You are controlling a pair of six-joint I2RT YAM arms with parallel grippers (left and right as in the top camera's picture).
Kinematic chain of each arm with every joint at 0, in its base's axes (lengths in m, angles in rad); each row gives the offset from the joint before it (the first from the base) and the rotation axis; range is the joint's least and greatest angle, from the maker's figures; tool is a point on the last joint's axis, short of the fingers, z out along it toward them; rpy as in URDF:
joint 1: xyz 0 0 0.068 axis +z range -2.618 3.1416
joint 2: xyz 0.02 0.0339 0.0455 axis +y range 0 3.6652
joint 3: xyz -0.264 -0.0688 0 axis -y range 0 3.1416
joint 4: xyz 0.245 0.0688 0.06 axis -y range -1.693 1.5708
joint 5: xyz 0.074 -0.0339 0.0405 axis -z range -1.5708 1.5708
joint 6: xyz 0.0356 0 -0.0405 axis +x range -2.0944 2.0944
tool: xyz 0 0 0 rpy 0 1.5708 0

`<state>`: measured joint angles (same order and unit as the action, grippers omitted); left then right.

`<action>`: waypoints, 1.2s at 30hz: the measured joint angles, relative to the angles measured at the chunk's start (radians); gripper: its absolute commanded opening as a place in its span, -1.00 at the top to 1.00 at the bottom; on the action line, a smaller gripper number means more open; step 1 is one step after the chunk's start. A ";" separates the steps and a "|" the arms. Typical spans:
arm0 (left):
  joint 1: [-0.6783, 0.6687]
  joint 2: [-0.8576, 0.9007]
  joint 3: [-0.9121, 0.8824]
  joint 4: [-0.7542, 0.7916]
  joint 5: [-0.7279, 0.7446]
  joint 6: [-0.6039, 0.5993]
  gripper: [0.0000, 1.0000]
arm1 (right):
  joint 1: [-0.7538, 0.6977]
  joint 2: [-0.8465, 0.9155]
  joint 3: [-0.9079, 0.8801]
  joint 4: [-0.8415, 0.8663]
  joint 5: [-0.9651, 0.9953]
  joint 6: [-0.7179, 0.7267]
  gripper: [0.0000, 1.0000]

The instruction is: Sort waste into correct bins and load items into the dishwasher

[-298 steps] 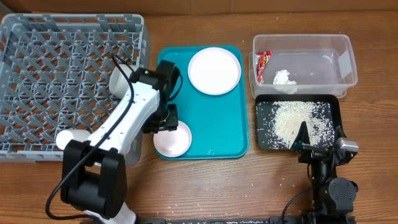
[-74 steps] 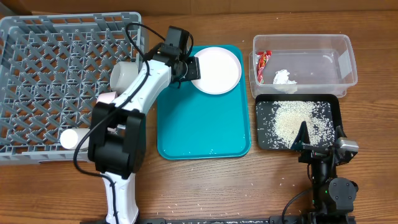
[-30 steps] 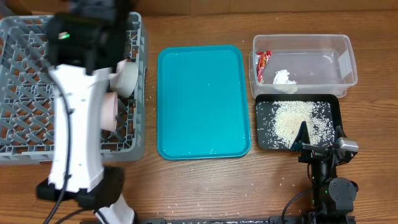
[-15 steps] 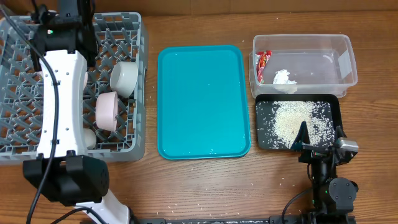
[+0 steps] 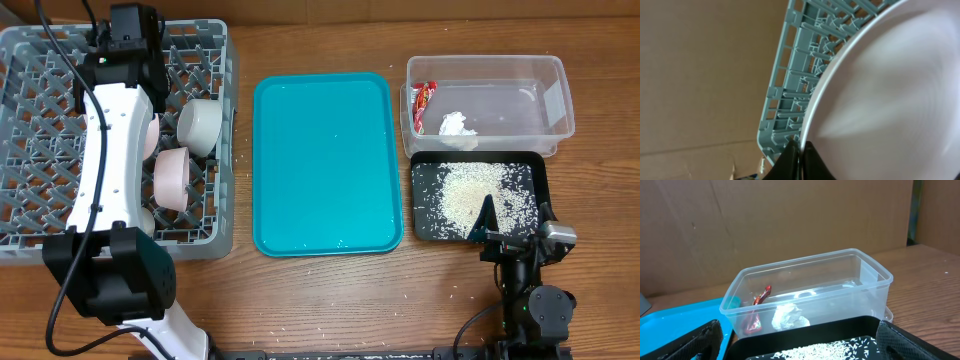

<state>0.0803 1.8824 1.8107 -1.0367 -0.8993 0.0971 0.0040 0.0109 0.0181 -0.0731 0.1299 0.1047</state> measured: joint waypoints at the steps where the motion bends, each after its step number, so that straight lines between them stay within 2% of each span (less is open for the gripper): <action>1: 0.000 0.002 0.000 -0.002 0.001 -0.002 0.16 | 0.000 0.000 0.000 0.000 0.000 0.000 -1.00; 2: -0.002 0.005 -0.001 -0.010 0.006 0.003 0.02 | 0.000 0.000 0.000 0.001 0.000 0.000 -1.00; 3: -0.002 0.005 -0.002 -0.017 0.010 0.005 -1.00 | 0.000 0.000 0.000 0.000 0.000 0.000 -1.00; 7: -0.038 -0.011 0.001 -0.090 0.071 -0.014 -1.00 | 0.000 0.000 0.000 0.000 0.001 0.000 -1.00; 10: -0.071 -0.080 0.060 -0.174 0.180 -0.049 -1.00 | 0.000 0.000 0.000 0.000 0.000 -0.001 -1.00; 13: -0.089 -0.188 0.164 -0.240 0.332 -0.081 -1.00 | 0.000 0.000 0.000 0.000 0.000 0.000 -1.00; 15: -0.104 -0.329 0.255 -0.290 0.496 -0.103 -1.00 | 0.000 0.000 0.000 0.000 0.000 0.000 -1.00; 18: -0.122 -0.518 0.300 -0.367 0.713 -0.121 -1.00 | 0.000 0.000 0.000 0.000 0.000 0.000 -0.99; 22: -0.127 -0.621 0.309 -0.478 0.900 -0.136 -1.00 | 0.000 0.000 0.000 0.000 0.000 0.000 -1.00; 27: -0.127 -0.656 0.306 -0.587 1.144 -0.182 -1.00 | 0.000 0.000 0.000 0.001 0.000 -0.001 -1.00; 33: -0.142 -0.664 0.288 -0.648 1.168 -0.195 -1.00 | 0.000 0.000 0.000 0.001 0.001 0.000 -1.00; 35: -0.172 -0.681 0.270 -0.620 1.149 -0.196 -1.00 | 0.000 0.000 0.000 0.000 0.000 0.000 -1.00; 36: -0.208 -0.702 0.246 -0.558 1.127 -0.195 -1.00 | 0.000 0.000 0.000 0.001 0.001 -0.001 -1.00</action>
<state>-0.1280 1.1809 2.0571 -1.5948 0.2276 -0.0982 0.0044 0.0109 0.0181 -0.0723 0.1307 0.1040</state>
